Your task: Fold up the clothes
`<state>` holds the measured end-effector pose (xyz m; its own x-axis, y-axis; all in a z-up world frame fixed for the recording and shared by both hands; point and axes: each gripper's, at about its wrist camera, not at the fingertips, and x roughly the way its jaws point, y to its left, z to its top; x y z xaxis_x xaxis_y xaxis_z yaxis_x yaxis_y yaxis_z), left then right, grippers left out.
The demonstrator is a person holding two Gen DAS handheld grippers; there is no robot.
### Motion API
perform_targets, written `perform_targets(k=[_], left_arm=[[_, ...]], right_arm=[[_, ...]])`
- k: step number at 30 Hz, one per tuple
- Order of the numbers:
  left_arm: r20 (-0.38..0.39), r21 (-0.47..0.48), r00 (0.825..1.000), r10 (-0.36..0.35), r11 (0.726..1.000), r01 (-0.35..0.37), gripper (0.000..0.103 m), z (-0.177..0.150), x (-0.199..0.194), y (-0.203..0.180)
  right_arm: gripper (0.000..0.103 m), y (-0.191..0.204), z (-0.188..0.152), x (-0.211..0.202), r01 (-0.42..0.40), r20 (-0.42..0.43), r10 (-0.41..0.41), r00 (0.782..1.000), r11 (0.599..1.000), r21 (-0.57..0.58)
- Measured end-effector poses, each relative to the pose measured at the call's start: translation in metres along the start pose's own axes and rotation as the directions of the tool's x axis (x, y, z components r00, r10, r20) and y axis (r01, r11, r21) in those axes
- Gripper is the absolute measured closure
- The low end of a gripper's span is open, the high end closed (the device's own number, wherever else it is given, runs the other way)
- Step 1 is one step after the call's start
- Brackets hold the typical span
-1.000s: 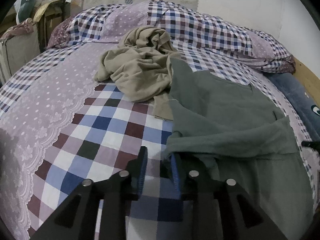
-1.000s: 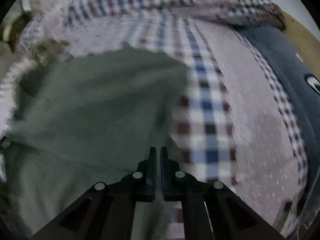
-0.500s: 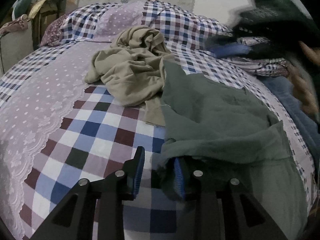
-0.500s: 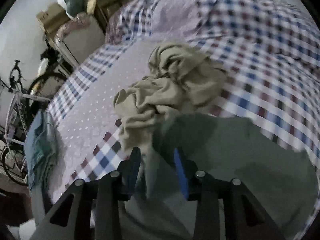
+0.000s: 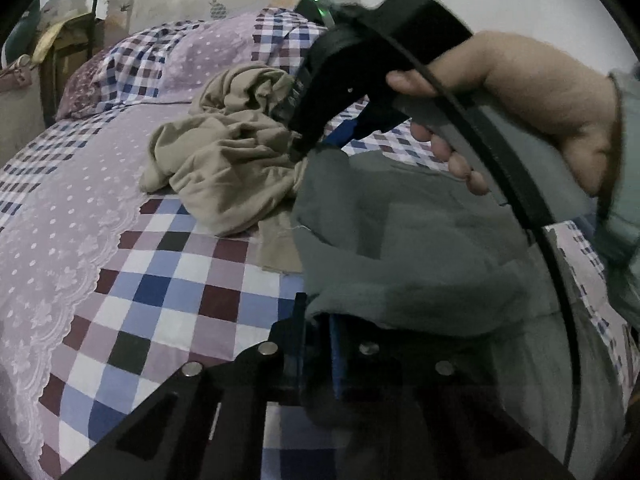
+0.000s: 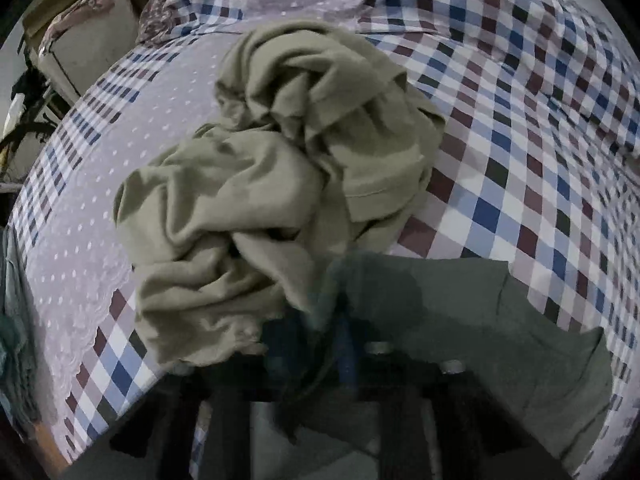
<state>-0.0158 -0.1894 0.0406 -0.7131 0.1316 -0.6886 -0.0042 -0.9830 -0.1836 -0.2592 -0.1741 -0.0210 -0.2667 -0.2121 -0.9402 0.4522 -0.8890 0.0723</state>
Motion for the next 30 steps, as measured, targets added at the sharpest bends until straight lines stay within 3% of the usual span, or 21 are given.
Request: perform_targets(k=[3,7,9,12,15,17,19,21,22,26,30], left_arm=[[0.01,0.009,1.0,-0.02,1.0,0.02,0.101,-0.002,-0.003,0.001],[0.113,0.08,0.994,0.012,0.997,-0.021,0.102,-0.005,-0.024,-0.011],[0.081,0.116,0.997,0.016,0.993,-0.026,0.102,-0.007,-0.02,-0.018],[-0.045,0.134,0.992,0.116,0.985,-0.109,0.101,-0.013,0.008,-0.018],[-0.065,0.122,0.99,0.122,0.986,-0.113,0.101,-0.011,0.011,-0.015],[-0.076,0.121,0.989,0.123,0.986,-0.114,0.1,-0.011,0.012,-0.015],[-0.088,0.129,0.989,0.12,0.986,-0.108,0.099,-0.013,0.013,-0.015],[-0.099,0.127,0.988,0.122,0.986,-0.109,0.092,-0.013,0.013,-0.014],[-0.104,0.127,0.987,0.122,0.986,-0.109,0.082,-0.013,0.014,-0.013],[-0.115,0.108,0.986,0.118,0.989,-0.105,0.067,-0.014,0.01,-0.006],[-0.118,0.099,0.987,0.111,0.99,-0.1,0.064,-0.019,0.001,-0.007]], right_arm=[[0.097,-0.005,0.003,-0.013,-0.112,0.068,0.112,0.991,0.994,-0.005],[0.097,-0.004,0.012,-0.053,-0.206,0.211,0.217,0.953,0.976,-0.072],[0.097,-0.007,0.013,-0.044,-0.22,0.2,0.23,0.952,0.973,-0.07],[0.096,-0.01,0.02,0.002,-0.143,0.088,0.15,0.985,0.987,-0.072],[0.094,-0.013,0.019,0.013,-0.136,0.065,0.138,0.988,0.99,-0.03],[0.086,-0.019,0.018,-0.001,-0.157,0.108,0.157,0.982,0.988,-0.012],[0.06,-0.028,0.014,-0.021,-0.168,0.17,0.164,0.972,0.986,0.008],[0.057,-0.039,0.008,-0.038,-0.214,0.22,0.202,0.954,0.976,0.03],[0.057,-0.044,0.004,-0.044,-0.232,0.235,0.217,0.947,0.972,0.035],[0.057,-0.053,-0.001,-0.046,-0.239,0.244,0.217,0.945,0.969,0.064],[0.057,-0.054,0.0,-0.032,-0.259,0.209,0.234,0.949,0.961,0.098]])
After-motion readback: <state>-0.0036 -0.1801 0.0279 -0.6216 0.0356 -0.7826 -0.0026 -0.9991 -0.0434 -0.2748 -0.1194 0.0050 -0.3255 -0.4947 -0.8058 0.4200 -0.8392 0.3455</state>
